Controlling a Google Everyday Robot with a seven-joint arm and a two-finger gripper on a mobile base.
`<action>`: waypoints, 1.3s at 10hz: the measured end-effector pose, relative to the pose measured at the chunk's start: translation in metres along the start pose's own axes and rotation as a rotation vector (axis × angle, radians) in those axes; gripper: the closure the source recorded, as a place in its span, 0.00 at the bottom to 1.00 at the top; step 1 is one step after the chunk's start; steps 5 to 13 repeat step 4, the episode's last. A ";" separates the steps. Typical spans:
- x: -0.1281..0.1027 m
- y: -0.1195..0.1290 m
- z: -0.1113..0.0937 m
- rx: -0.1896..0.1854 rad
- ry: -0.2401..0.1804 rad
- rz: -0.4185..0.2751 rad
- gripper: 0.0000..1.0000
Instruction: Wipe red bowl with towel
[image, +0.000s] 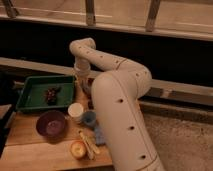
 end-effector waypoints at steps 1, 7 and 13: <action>0.009 -0.019 -0.007 0.007 -0.007 0.014 1.00; 0.025 -0.053 -0.014 -0.005 -0.013 0.029 1.00; 0.025 -0.053 -0.014 -0.005 -0.013 0.029 1.00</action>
